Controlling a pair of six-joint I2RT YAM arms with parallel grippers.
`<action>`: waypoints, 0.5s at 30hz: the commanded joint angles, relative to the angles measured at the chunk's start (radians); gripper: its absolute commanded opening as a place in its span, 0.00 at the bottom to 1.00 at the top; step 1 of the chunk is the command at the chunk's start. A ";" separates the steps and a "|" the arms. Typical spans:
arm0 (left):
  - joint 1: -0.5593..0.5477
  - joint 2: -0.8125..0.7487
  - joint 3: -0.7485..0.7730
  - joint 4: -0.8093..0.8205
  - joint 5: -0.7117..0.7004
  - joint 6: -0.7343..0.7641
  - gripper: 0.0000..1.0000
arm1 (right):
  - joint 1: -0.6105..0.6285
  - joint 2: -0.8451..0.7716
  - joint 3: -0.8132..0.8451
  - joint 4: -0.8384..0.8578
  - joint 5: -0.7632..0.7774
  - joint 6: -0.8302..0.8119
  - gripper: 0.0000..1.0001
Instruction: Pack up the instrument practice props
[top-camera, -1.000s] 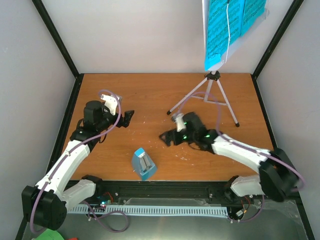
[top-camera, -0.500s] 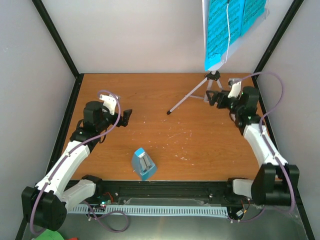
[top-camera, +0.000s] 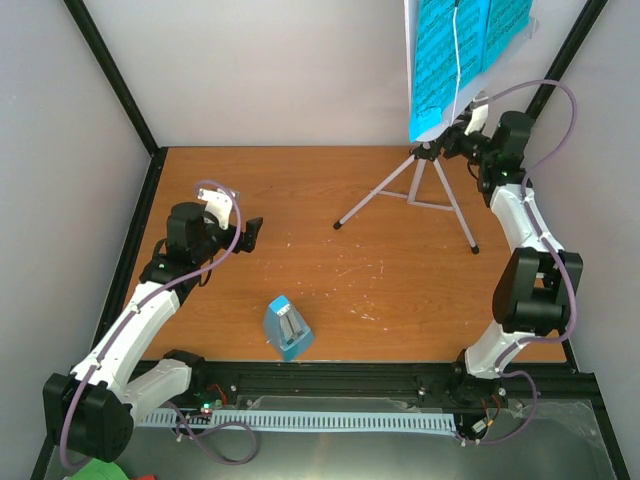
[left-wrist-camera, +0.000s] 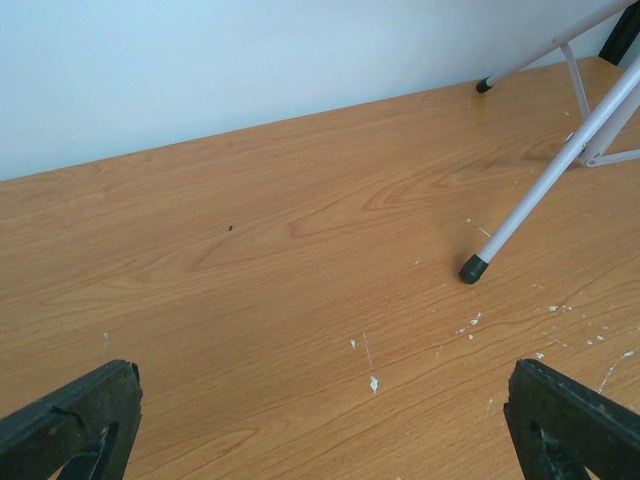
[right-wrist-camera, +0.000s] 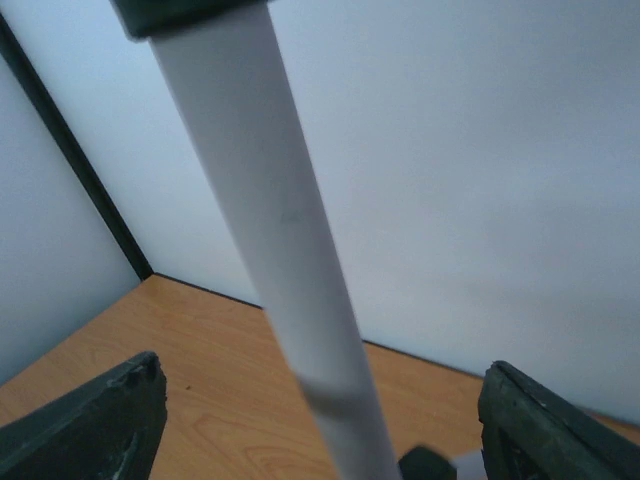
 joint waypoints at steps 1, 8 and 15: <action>0.007 -0.014 0.008 0.018 -0.018 0.003 0.99 | -0.005 0.064 0.089 -0.012 -0.113 -0.064 0.68; 0.008 -0.007 0.007 0.018 -0.020 0.003 0.99 | -0.005 0.099 0.130 -0.020 -0.191 -0.092 0.43; 0.008 -0.004 0.009 0.018 -0.021 0.003 0.99 | -0.004 0.099 0.143 -0.068 -0.233 -0.126 0.12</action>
